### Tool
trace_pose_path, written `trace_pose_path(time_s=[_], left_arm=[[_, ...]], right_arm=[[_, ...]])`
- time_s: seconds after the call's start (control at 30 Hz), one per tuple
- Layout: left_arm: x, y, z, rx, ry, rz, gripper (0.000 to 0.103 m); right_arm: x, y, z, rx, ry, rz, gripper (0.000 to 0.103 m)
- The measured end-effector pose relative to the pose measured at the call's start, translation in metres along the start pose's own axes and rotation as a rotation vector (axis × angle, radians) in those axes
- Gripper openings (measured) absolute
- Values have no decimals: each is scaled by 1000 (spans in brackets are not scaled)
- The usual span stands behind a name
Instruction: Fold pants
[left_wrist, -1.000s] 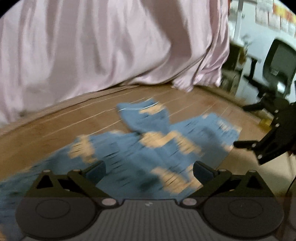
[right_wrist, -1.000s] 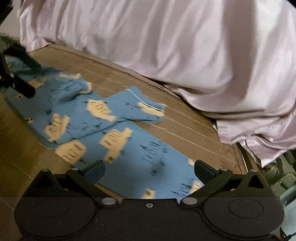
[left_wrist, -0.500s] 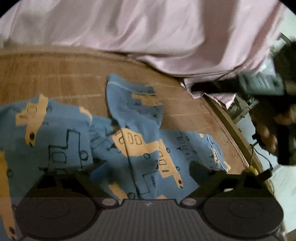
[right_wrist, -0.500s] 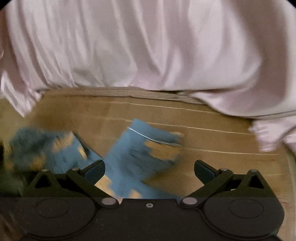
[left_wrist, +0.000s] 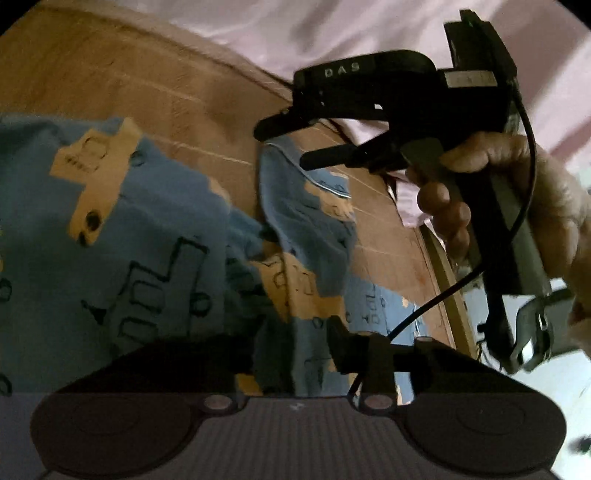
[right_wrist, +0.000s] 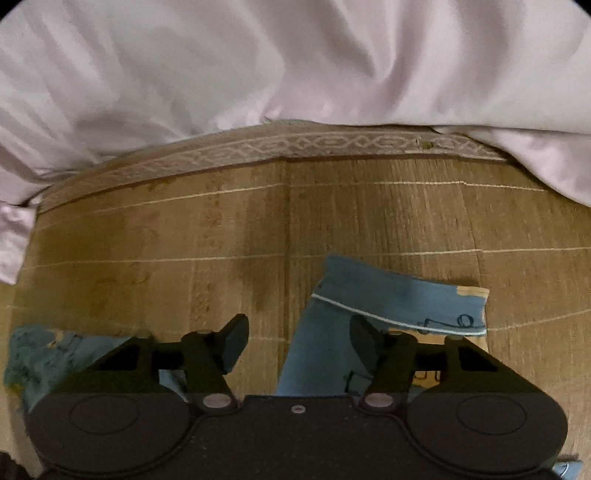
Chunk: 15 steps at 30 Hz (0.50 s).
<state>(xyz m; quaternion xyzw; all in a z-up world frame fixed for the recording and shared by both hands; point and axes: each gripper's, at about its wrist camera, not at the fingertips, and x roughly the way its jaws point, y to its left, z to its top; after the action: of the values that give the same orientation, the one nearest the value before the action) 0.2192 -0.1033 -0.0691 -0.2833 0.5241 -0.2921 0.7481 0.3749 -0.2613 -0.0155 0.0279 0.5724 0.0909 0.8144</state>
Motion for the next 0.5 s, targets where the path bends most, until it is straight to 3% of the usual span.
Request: trace_pose_path(time_s=[0.2, 0.3, 0.33, 0.5], left_arm=[[4, 1, 2, -48, 5, 37, 17], [5, -4, 1, -51, 3, 68, 6], [5, -6, 1, -50, 2, 75, 5], [7, -27, 2, 4, -7, 126, 3]], right_arm=[[16, -2, 11, 80, 16, -25, 44], [19, -1, 11, 58, -24, -68, 21], [18, -3, 10, 57, -35, -74, 2], [-5, -33, -3, 142, -126, -1, 0]])
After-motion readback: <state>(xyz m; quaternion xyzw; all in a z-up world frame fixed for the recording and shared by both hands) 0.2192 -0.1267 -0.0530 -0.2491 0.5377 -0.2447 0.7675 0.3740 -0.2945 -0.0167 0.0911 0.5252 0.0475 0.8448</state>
